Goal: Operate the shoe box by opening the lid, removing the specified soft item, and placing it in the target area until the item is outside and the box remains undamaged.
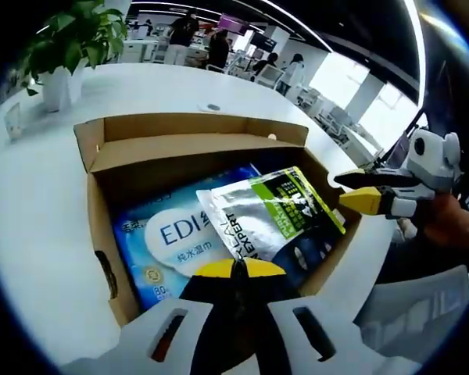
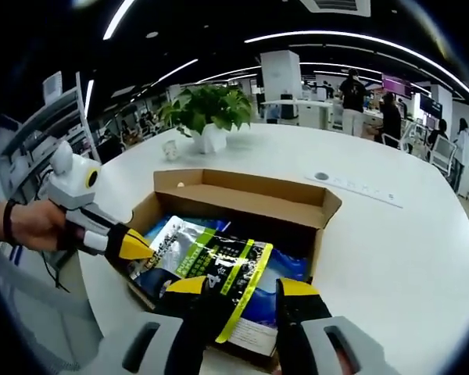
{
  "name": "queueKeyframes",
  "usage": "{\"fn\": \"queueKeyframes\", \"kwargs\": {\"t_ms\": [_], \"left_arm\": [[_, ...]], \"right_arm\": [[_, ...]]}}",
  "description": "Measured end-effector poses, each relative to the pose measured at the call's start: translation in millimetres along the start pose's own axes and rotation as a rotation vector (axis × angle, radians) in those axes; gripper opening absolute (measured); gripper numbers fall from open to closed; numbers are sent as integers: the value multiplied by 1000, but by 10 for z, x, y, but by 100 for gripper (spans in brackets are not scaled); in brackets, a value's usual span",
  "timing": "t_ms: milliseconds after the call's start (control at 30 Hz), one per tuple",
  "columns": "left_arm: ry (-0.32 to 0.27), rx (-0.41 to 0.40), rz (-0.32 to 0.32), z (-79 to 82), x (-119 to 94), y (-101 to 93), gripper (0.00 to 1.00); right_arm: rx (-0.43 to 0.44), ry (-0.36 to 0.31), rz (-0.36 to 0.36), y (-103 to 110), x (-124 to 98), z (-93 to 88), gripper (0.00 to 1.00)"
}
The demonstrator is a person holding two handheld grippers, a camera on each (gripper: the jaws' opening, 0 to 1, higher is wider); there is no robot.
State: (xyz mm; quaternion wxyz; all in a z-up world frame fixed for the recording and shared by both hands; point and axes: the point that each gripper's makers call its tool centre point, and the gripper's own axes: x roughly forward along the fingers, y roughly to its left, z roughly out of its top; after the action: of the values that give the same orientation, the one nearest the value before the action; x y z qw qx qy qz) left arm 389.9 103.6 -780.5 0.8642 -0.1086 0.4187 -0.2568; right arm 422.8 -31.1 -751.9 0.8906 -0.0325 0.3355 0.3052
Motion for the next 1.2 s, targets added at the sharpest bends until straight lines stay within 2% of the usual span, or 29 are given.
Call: {"fn": "queueKeyframes", "kwargs": {"t_ms": [400, 533, 633, 733, 867, 1033, 1133, 1200], "left_arm": [[4, 6, 3, -12, 1, 22, 0], [6, 4, 3, -20, 9, 30, 0], [9, 8, 5, -24, 19, 38, 0], [10, 7, 5, -26, 23, 38, 0], [12, 6, 5, -29, 26, 38, 0], [11, 5, 5, -21, 43, 62, 0], [13, 7, 8, -21, 44, 66, 0], [11, 5, 10, -12, 44, 68, 0]], "right_arm": [[21, 68, 17, 50, 136, -157, 30], [21, 113, 4, 58, 161, -246, 23], [47, 133, 27, 109, 189, -322, 24], [48, 134, 29, 129, 196, -345, 23], [91, 125, 34, 129, 209, -353, 23], [110, 112, 37, 161, 213, -347, 19], [129, 96, 24, 133, 211, -322, 11], [132, 76, 14, 110, 185, -286, 0]]}}
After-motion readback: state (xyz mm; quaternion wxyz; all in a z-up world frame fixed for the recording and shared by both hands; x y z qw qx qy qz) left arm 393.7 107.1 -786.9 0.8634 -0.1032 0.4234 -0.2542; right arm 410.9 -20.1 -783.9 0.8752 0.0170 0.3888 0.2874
